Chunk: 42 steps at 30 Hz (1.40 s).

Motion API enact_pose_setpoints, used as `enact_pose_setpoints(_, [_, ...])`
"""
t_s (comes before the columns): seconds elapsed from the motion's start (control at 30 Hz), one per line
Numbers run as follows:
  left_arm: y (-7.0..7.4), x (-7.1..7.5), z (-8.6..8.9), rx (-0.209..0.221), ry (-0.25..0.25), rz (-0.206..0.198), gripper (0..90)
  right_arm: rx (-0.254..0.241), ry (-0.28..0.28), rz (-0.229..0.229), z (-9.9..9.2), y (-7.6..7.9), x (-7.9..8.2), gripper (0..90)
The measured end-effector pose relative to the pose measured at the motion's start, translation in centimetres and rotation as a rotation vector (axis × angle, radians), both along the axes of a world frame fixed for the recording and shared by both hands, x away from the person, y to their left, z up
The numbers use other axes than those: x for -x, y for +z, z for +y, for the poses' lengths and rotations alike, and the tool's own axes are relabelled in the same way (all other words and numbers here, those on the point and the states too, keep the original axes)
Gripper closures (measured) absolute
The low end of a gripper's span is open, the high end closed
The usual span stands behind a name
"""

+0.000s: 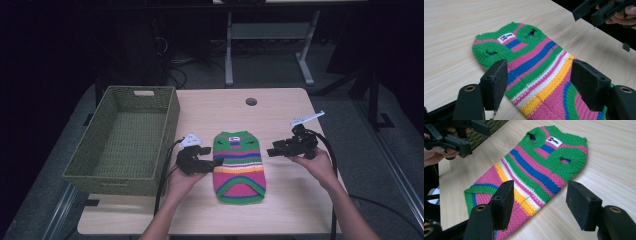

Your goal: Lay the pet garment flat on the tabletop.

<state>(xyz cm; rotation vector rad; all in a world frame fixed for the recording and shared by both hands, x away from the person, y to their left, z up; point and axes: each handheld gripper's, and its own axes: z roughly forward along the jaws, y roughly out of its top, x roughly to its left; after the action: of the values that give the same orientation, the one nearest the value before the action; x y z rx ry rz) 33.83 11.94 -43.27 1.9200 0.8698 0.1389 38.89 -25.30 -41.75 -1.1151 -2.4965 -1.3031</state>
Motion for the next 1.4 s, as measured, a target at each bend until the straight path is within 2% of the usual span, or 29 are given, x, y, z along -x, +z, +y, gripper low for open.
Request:
enact_pose_setpoints(0.27, [-0.5, 0.7, 0.2, -0.012, -0.015, 0.015, 28.7, -0.011, 0.001, 0.003, -0.9, -0.3, 0.7, 37.3])
enact_pose_setpoints(0.77, [-0.7, 1.7, 0.6, -0.023, -0.026, 0.015, 27.9, -0.026, 0.0, 0.014, -2.1, -0.9, 2.0, 36.4])
enact_pose_setpoints(1.0, [-0.5, 2.4, 0.7, -0.038, -0.041, 0.012, 27.6, -0.035, -0.002, 0.001, -2.6, -1.2, 2.8, 36.4])
enact_pose_setpoints(1.17, [-0.6, 2.7, 1.0, -0.033, -0.047, 0.008, 27.6, -0.038, -0.005, 0.006, -3.0, -1.3, 3.4, 36.1])
enact_pose_setpoints(1.4, [-0.9, 3.3, 1.1, -0.041, -0.05, 0.02, 27.2, -0.042, -0.005, -0.002, -3.5, -1.4, 4.2, 35.9])
